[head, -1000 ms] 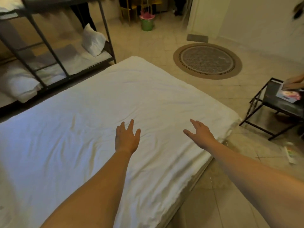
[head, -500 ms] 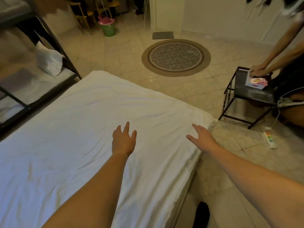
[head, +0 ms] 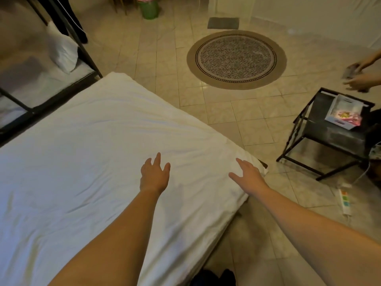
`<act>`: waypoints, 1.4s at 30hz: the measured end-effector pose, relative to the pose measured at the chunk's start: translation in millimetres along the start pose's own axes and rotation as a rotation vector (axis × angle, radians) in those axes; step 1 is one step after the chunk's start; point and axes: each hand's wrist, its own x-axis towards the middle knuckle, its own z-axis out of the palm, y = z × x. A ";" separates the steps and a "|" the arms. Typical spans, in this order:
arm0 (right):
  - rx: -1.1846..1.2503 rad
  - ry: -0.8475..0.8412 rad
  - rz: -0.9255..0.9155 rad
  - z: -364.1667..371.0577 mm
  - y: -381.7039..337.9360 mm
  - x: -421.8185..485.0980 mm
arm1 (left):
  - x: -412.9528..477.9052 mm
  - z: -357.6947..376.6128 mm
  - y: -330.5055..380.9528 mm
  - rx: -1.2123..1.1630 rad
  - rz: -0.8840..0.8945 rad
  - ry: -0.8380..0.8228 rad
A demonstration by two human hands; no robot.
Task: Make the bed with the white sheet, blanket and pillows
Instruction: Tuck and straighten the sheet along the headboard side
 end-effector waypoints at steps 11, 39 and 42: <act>0.006 -0.080 0.053 -17.7 26.7 124.0 | 140.2 21.4 56.6 0.026 -0.102 -0.025; 0.047 -0.123 -0.007 34.8 135.0 378.5 | 516.6 180.6 180.5 0.036 -0.195 0.056; 0.090 -0.150 -0.007 39.7 144.4 377.6 | 529.3 205.2 185.6 0.062 -0.256 0.030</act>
